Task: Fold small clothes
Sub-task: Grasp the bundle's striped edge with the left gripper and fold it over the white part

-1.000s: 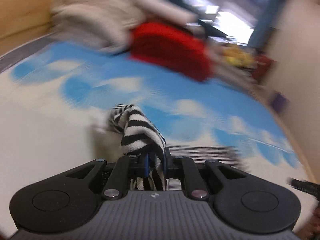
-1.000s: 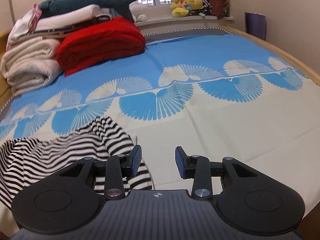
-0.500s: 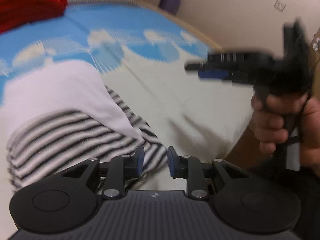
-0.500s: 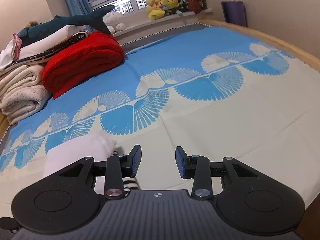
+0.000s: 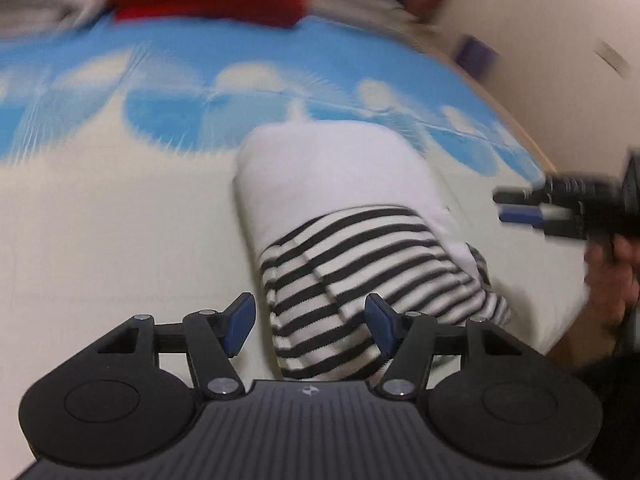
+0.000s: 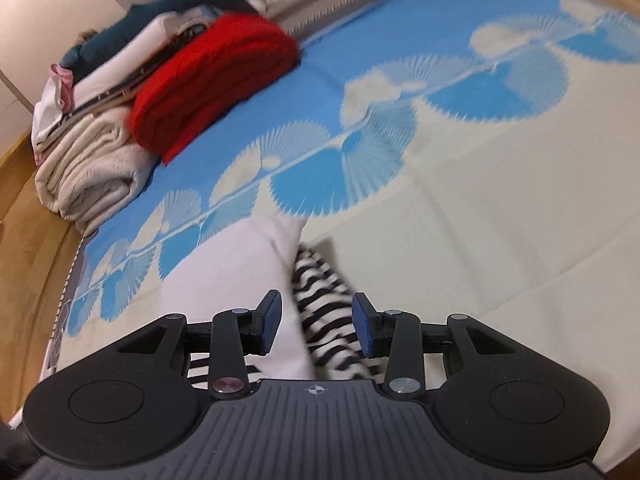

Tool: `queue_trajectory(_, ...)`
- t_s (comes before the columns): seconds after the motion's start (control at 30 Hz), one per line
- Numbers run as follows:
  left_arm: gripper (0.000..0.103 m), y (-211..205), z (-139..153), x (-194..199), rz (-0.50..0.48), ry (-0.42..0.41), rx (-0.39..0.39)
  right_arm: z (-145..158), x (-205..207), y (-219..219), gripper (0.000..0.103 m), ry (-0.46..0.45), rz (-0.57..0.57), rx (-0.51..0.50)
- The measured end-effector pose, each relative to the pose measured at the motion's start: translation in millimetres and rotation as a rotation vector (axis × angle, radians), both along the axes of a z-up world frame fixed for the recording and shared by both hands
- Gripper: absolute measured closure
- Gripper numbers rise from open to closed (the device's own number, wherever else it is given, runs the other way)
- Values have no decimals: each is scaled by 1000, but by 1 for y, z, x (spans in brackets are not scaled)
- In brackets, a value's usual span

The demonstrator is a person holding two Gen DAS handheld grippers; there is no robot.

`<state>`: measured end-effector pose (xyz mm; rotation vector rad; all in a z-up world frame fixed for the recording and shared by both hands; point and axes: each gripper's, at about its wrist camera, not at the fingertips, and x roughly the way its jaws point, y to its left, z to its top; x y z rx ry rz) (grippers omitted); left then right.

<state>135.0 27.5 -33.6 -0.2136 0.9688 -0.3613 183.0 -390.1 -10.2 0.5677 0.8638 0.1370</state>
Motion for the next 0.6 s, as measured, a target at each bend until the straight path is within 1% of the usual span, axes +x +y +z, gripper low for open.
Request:
queue_trajectory(0.03,35,5,2,2,23,-11,-54,-5,6,6,62,18,4,0)
queue_trajectory(0.07,32,7,2,4,38,-15,-87,-10,13,11,61,38,8,-5)
queue_trajectory(0.1,28,7,1,7,46,-9,-97,-15,18,16,61,57,11,-5)
queue_trajectory(0.2,28,6,-8,15,49,34,-71,-28,33,30,59,100,27,23)
queue_trajectory(0.27,28,6,-13,21,60,70,-94,-37,40,38,59,122,41,36)
queue_trajectory(0.33,27,1,-17,26,51,72,-92,-45,46,49,59,146,45,10)
queue_trajectory(0.37,27,-1,-16,27,46,67,-85,-47,47,54,64,156,50,-1)
queue_trajectory(0.4,25,-5,-19,27,42,68,-81,-48,47,57,74,156,53,-1)
queue_trajectory(0.43,25,-7,-21,27,37,75,-80,-47,47,59,97,143,53,6)
queue_trajectory(0.47,25,-9,-23,29,34,85,-82,-42,45,58,102,122,47,14)
queue_trajectory(0.5,25,-11,-24,30,33,94,-87,-37,43,56,102,95,39,26)
queue_trajectory(0.53,25,-13,-25,30,28,100,-92,-28,38,49,103,48,13,52)
queue_trajectory(0.6,24,-20,-25,30,9,96,-96,-13,27,28,103,-45,-51,140)
